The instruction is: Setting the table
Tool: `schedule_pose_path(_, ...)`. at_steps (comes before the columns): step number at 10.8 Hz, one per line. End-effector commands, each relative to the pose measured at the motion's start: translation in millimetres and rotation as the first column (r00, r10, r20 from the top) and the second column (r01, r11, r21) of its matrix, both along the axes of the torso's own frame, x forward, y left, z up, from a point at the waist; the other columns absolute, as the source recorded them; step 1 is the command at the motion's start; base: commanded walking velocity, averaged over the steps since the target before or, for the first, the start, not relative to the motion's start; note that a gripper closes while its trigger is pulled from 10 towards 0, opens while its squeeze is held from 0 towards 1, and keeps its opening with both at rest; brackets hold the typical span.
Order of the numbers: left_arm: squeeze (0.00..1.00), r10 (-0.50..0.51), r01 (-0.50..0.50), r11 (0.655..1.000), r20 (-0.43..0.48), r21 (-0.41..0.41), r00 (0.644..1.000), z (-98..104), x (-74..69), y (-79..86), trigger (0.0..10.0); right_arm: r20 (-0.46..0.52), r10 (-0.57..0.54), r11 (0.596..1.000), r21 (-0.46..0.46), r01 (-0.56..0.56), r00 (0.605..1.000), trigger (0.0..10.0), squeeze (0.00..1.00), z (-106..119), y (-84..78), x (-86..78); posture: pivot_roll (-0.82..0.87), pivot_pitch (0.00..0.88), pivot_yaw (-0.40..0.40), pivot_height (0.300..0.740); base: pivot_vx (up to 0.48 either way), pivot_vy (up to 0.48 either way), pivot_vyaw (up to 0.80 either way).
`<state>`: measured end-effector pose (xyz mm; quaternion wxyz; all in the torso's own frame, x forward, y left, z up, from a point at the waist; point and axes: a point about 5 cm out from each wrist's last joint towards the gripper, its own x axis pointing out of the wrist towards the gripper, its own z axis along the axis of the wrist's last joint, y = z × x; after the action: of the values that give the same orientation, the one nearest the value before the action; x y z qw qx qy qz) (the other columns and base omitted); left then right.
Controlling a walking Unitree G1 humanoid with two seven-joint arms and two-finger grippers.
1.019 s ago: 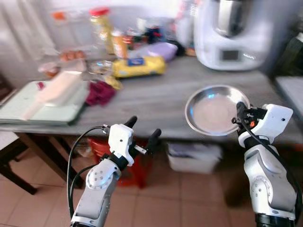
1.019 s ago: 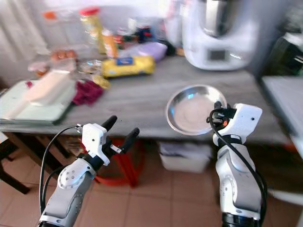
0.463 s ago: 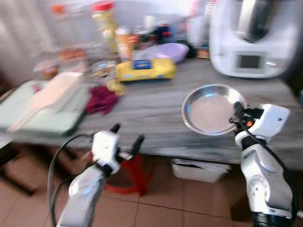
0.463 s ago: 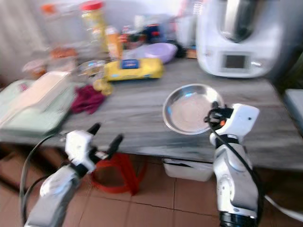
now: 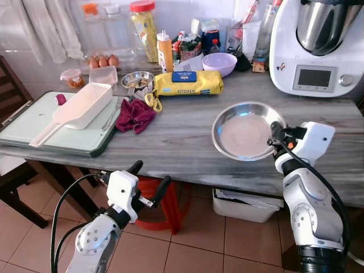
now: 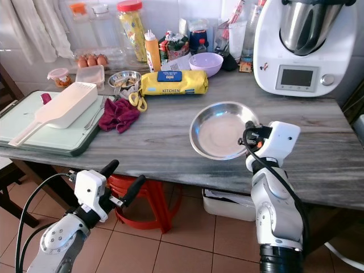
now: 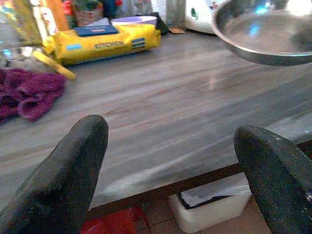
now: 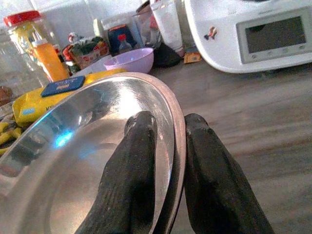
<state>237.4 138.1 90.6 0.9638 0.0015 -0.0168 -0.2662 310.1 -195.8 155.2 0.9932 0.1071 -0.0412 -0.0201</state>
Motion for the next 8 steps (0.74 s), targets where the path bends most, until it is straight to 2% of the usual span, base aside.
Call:
schedule_pose_path(1, 0.0, -0.024, 0.024, 1.0, 0.004, 0.002, 1.0, 1, 0.0, 2.0, 10.0, 0.018, 0.016, 1.0, 0.016, -0.016, 1.0, 10.0, 0.0, 3, 4.8, 6.6, -0.06, 0.066, 0.077, 0.74, 0.0, 0.0, 0.0)
schedule_pose_path(4, 0.0, -0.045, 0.045, 0.999, -0.04, 0.007, 0.998, -21, -0.3, 9.4, 10.0, -0.018, 0.03, 0.996, 0.087, -0.029, 0.999, 10.0, 0.0, -5, 15.0, 20.7, -0.05, 0.069, 0.08, 0.74, 0.0, 0.0, 0.0)
schedule_pose_path(6, 0.0, -0.039, 0.04, 0.999, -0.067, 0.013, 0.997, -36, 1.3, 13.5, 10.0, -0.043, 0.069, 0.992, 0.109, -0.064, 0.997, 10.0, 0.0, -14, 30.2, 23.7, -0.05, 0.068, 0.078, 0.74, 0.0, 0.0, 0.0)
schedule_pose_path(8, 0.0, -0.037, 0.038, 0.999, -0.07, 0.012, 0.997, -47, 1.9, 14.8, 10.0, -0.07, 0.082, 0.988, 0.138, -0.072, 0.994, 10.0, 0.0, -23, 37.1, 24.9, -0.04, 0.066, 0.074, 0.74, 0.0, 0.0, 0.0)
